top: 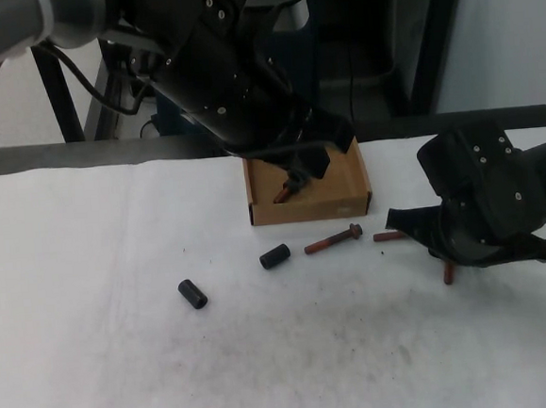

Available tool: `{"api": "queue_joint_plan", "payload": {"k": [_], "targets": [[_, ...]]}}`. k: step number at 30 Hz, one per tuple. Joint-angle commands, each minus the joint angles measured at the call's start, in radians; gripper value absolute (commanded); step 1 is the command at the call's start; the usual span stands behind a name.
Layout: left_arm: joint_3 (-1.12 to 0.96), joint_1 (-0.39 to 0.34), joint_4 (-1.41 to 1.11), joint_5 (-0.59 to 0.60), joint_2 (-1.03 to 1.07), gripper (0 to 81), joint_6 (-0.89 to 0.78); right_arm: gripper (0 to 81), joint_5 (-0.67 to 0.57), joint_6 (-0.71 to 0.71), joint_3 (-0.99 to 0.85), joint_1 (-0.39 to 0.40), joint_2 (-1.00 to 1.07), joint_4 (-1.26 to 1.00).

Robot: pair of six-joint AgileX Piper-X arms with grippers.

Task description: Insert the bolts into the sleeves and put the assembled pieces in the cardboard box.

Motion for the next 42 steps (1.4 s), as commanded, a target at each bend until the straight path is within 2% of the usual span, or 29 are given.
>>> {"api": "queue_joint_plan", "payload": {"k": [1, 2, 3, 7, 11, 18, 22, 25, 32, 37, 42], "targets": [[-0.009, -0.004, 0.003, 0.007, -0.019, 0.8, -0.001, 5.5, 0.008, 0.007, 0.003, -0.014, 0.027, 0.011], [-0.009, -0.004, 0.003, 0.007, -0.019, 0.8, -0.001, 0.3, 0.008, 0.000, 0.003, -0.012, 0.027, 0.011], [-0.009, -0.004, 0.003, 0.007, -0.019, 0.8, -0.001, 0.0, 0.008, -0.005, 0.003, -0.012, 0.023, 0.011], [-0.009, -0.004, 0.003, 0.007, -0.019, 0.8, -0.001, 0.3, -0.001, -0.051, 0.003, -0.003, 0.001, 0.009], [-0.009, -0.004, 0.003, -0.018, -0.019, 0.8, 0.030, 0.3, -0.076, -0.128, 0.003, 0.024, -0.078, 0.001], [-0.009, -0.004, 0.000, -0.048, -0.033, 0.8, 0.032, 0.3, -0.074, -0.137, 0.003, 0.093, -0.275, -0.062], [-0.009, -0.023, -0.026, -0.068, -0.061, 0.8, 0.039, 0.3, -0.074, -0.236, 0.004, 0.103, -0.375, -0.074], [-0.009, -0.055, -0.049, -0.133, -0.082, 0.8, 0.072, 0.3, -0.074, -0.276, 0.004, 0.103, -0.434, -0.074], [0.019, -0.136, -0.040, -0.179, -0.153, 0.8, 0.147, 0.3, -0.079, -0.274, 0.004, 0.100, -0.548, -0.136], [0.069, -0.122, -0.043, -0.189, -0.272, 0.8, 0.147, 0.3, -0.082, -0.262, 0.004, 0.100, -0.626, -0.164], [0.166, -0.093, -0.027, -0.156, -0.398, 0.8, 0.046, 0.3, -0.082, -0.256, 0.004, 0.100, -0.688, -0.164]]}}
